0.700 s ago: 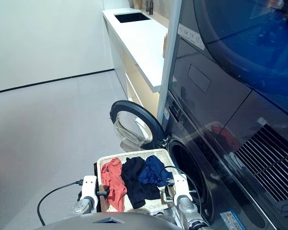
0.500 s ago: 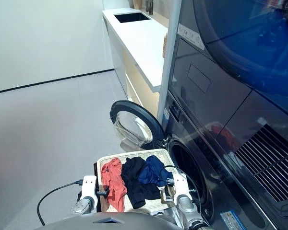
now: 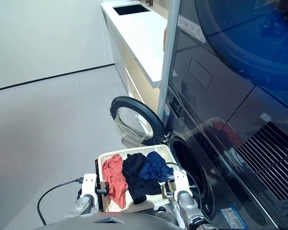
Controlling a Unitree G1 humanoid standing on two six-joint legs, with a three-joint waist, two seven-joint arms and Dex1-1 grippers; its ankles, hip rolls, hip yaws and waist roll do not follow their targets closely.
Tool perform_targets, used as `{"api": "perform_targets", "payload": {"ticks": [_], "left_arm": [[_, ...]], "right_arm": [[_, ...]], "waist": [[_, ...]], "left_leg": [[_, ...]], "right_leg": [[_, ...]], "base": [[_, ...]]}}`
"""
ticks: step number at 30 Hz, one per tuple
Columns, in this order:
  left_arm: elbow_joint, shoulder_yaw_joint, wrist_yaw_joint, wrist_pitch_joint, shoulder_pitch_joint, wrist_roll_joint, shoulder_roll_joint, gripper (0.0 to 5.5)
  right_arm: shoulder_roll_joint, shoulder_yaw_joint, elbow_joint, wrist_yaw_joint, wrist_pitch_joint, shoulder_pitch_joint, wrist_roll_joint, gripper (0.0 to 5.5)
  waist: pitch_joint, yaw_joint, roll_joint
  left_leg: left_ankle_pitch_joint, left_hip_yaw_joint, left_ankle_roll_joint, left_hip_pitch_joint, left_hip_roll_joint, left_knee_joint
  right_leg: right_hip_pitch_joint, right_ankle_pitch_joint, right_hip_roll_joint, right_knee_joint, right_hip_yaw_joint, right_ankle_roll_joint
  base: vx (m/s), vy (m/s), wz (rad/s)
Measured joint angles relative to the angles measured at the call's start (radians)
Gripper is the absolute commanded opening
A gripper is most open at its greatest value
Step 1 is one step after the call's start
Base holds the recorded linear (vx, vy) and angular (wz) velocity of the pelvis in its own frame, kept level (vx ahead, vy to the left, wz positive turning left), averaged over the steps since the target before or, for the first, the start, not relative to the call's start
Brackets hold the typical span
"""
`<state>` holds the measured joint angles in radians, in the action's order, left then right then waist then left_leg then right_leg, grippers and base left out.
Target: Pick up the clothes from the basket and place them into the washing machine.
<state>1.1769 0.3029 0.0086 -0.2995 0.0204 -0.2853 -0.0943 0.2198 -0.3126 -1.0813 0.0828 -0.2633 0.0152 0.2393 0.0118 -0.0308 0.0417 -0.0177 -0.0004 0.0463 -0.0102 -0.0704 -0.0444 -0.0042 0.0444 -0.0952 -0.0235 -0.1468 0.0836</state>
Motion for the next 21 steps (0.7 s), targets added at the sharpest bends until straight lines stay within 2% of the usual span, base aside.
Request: {"api": "perform_targets", "payload": {"ticks": [4,6,8,11,14,16,21], "left_arm": [[-0.001,0.007,0.004,0.0,0.005,0.038,-0.01,5.5],[-0.005,0.019,0.011,-0.001,0.029,0.076,-0.025,5.5],[-0.017,0.033,0.015,-0.002,0.097,0.107,-0.054,5.5],[-0.025,0.036,0.032,-0.007,0.151,0.121,-0.077,5.5],[-0.069,0.05,0.047,-0.02,0.21,0.124,-0.124,5.5],[-0.07,0.06,0.055,-0.021,0.255,0.13,-0.14,5.5],[-0.096,0.088,0.076,-0.024,0.307,0.144,-0.155,5.5]], "right_arm": [[0.001,-0.002,0.012,0.0,0.0,0.006,0.0,5.5],[0.013,-0.013,0.037,0.0,0.0,0.023,-0.001,5.5],[0.031,-0.017,0.053,0.001,-0.001,0.078,-0.001,5.5],[0.054,-0.026,0.07,0.001,-0.001,0.107,0.0,5.5],[0.073,-0.039,0.141,0.002,-0.006,0.173,0.001,5.5],[0.079,-0.04,0.169,0.001,-0.006,0.21,0.002,5.5],[0.091,-0.039,0.233,0.011,-0.009,0.256,0.004,5.5]], "waist": [[-0.002,-0.018,0.002],[-0.007,-0.024,0.006],[-0.048,-0.027,0.012],[-0.081,-0.034,0.017],[-0.118,-0.051,0.009],[-0.142,-0.052,0.0],[-0.184,-0.064,-0.008]], "left_leg": [[-0.002,0.003,0.003,0.011,0.0,0.0],[-0.001,0.018,0.002,0.063,0.001,0.024],[-0.003,0.031,0.0,0.151,0.003,0.066],[-0.009,0.033,0.002,0.196,0.005,0.085],[-0.009,0.032,0.002,0.325,0.014,0.148],[-0.01,0.034,0.001,0.388,0.019,0.177],[-0.01,0.037,0.004,0.48,0.016,0.193]], "right_leg": [[-0.014,0.001,0.0,-0.001,0.003,0.001],[-0.083,-0.002,-0.003,0.033,0.018,0.002],[-0.18,0.002,-0.006,0.08,0.038,-0.001],[-0.234,0.003,-0.007,0.115,0.043,-0.003],[-0.393,-0.028,-0.021,0.239,0.053,-0.006],[-0.467,-0.031,-0.023,0.287,0.062,-0.011],[-0.576,-0.036,-0.029,0.339,0.068,-0.02]], "base": [[-0.058,0.006,-0.028],[-0.196,0.025,-0.196],[-0.057,0.011,-0.116],[-0.121,0.03,-0.034],[-0.035,0.007,-0.007],[0.0,0.0,0.0],[0.0,0.0,0.0]]}}
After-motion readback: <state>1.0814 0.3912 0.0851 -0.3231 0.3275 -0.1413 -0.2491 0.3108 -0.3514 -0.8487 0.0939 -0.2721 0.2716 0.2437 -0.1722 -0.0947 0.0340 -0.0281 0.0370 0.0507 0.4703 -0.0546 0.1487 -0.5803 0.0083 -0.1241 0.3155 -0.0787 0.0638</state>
